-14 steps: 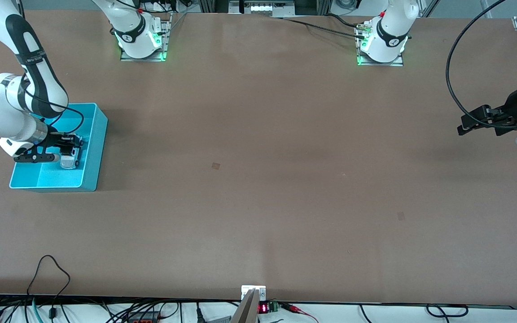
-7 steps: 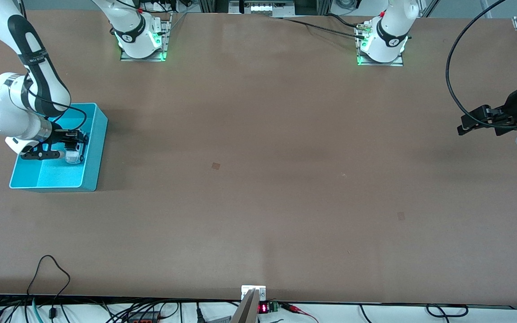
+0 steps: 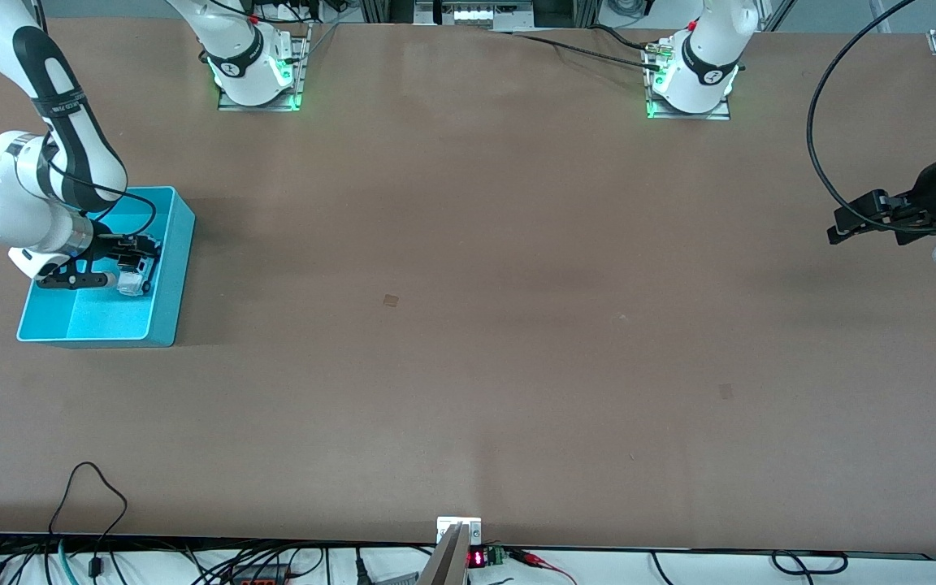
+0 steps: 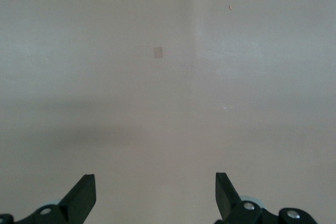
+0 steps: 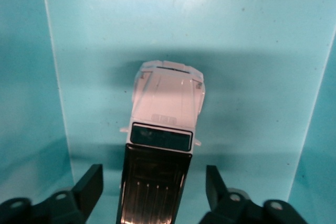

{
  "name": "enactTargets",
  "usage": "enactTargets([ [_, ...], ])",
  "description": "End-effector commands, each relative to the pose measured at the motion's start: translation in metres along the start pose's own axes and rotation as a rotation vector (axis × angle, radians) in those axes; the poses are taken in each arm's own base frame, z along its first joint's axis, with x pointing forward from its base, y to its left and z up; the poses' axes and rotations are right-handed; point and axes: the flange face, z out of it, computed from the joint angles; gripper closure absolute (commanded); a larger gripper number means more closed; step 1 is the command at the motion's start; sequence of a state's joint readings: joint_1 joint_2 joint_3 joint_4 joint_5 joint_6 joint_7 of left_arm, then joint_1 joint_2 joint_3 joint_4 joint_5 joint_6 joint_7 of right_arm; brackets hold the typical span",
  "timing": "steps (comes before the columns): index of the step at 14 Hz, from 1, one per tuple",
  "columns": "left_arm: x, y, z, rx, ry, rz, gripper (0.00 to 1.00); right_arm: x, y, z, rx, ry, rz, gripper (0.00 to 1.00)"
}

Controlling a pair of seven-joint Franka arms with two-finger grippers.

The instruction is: Wind and store white jeep toy

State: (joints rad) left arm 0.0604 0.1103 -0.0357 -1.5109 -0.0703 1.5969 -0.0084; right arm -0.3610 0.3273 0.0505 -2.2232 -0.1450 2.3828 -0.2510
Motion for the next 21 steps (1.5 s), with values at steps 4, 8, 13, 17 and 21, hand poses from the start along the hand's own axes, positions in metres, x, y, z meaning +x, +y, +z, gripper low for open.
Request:
enactTargets([
  [4,-0.003,-0.001,0.009,0.022,-0.025,-0.009,0.00,0.007,-0.004,-0.102,0.004,0.096,0.039,0.00],
  [8,-0.006,0.001,0.009,0.022,-0.028,-0.006,0.00,0.010,-0.006,-0.194,0.020,0.156,0.060,0.00],
  [13,-0.009,0.013,0.009,0.022,-0.031,0.014,0.00,-0.004,-0.024,-0.308,-0.001,0.184,0.032,0.00],
  [17,-0.008,0.015,0.009,0.022,-0.028,0.017,0.00,-0.023,-0.025,-0.369,0.009,0.150,0.035,0.00],
  [21,-0.009,0.015,0.010,0.022,-0.032,0.017,0.00,-0.031,-0.053,-0.375,0.054,0.084,0.006,0.00],
])
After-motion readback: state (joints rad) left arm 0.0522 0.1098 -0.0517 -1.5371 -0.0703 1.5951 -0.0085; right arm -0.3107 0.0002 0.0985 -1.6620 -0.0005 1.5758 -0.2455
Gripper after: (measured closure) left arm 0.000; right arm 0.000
